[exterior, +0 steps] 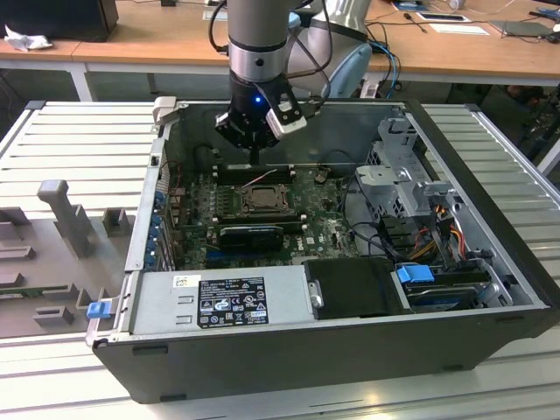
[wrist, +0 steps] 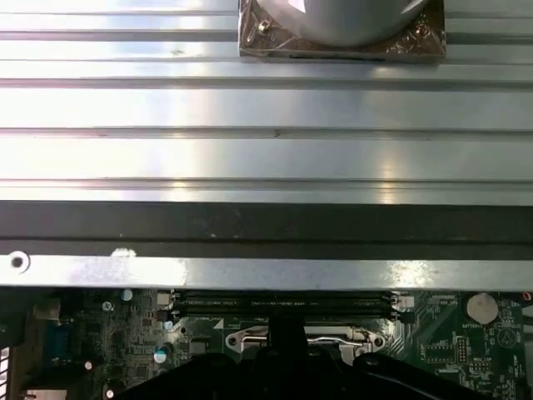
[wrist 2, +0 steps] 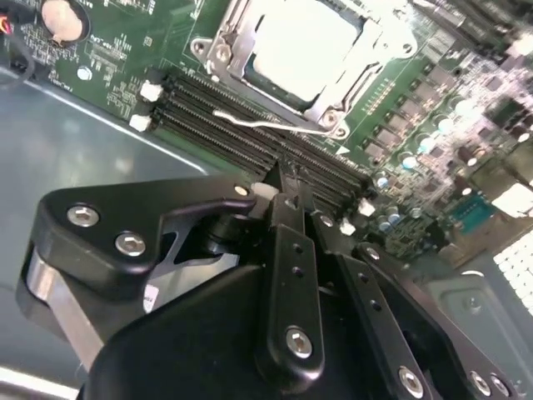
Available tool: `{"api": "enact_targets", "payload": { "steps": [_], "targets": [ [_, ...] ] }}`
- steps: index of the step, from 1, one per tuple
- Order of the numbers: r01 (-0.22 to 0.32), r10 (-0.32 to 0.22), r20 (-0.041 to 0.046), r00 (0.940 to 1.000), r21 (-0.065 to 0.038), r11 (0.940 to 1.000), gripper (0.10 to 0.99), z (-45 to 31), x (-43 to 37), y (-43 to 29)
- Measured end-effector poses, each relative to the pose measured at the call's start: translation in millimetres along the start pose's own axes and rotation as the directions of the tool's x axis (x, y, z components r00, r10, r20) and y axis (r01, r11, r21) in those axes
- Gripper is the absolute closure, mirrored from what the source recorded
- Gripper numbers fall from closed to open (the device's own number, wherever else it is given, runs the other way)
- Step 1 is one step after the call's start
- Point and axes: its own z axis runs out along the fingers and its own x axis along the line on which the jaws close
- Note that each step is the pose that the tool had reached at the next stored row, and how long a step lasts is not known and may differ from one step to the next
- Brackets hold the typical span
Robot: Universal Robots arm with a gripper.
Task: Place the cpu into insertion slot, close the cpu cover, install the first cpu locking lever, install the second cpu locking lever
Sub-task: 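Install the first cpu locking lever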
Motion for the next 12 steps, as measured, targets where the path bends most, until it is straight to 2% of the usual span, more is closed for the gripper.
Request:
{"api": "enact_targets", "payload": {
  "steps": [5,12],
  "targets": [
    [0.015,-0.015,-0.0019,0.9999,0.000,0.9999,0.980,10.7,-5.4,-1.3],
    [0.016,-0.016,-0.0020,0.9999,0.000,0.9999,0.980,16.9,-8.9,-2.0]
  ]
}}
